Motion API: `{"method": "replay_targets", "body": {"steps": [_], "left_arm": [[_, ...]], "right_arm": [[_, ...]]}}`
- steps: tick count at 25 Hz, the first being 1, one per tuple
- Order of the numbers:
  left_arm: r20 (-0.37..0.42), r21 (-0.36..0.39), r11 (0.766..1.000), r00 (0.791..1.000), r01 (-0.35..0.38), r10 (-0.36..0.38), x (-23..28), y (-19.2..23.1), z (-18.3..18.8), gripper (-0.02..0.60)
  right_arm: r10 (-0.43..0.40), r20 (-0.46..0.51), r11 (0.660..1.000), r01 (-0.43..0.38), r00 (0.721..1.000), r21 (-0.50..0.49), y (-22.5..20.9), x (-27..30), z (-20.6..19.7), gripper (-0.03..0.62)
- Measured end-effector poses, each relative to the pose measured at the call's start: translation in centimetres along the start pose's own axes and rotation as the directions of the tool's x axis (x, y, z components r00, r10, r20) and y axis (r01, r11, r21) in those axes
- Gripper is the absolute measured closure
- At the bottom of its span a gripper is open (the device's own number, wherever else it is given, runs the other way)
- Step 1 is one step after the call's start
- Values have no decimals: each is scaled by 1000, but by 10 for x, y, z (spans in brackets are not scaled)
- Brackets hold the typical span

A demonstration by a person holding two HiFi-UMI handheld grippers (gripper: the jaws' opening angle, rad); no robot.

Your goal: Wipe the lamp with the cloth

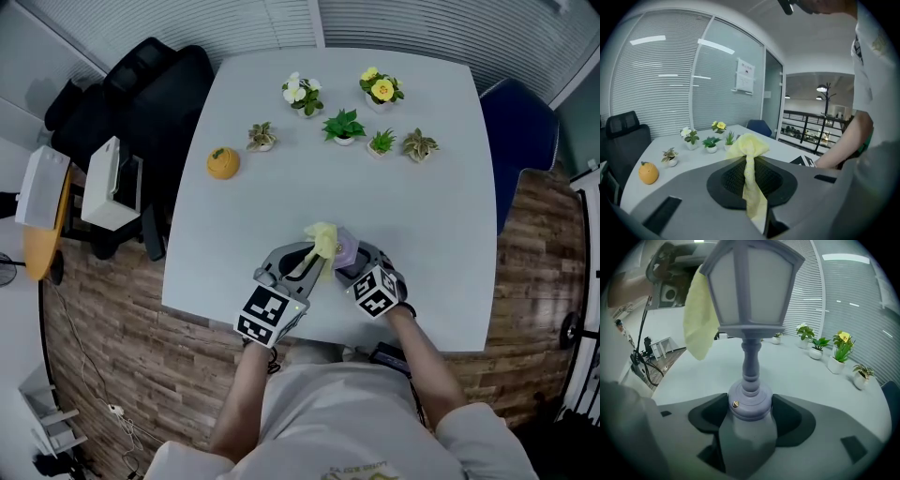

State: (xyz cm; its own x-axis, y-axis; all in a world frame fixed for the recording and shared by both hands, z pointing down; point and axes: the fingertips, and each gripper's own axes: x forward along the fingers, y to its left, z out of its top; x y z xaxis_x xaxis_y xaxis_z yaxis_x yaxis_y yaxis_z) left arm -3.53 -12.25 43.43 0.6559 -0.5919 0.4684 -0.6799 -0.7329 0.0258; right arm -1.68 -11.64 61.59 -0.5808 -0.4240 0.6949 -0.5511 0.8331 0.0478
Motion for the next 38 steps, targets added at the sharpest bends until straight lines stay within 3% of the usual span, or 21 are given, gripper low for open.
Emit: {"method": "replay_targets", "body": {"steps": [4,14,27,38], "left_arm": [[-59,63,998,998,10,-6,12,0,-2,554],[-141,47,996,987,81,-74,30,14,4,554],[-326,55,986,936,160,-134,56,9,9,554],[-424,146,963,894,225,-144,70,-11,11,554]], "right_arm": [[3,-1,1000,-3,1000,0,0,0,0,276],[4,0,1000,-4,1000,-2,-1,0,0,276],[4,-2,1000,-4,1000,-1,0,0,-1,276],[5,1,1000,-5,1000,-5,0,0,-2,276]]}}
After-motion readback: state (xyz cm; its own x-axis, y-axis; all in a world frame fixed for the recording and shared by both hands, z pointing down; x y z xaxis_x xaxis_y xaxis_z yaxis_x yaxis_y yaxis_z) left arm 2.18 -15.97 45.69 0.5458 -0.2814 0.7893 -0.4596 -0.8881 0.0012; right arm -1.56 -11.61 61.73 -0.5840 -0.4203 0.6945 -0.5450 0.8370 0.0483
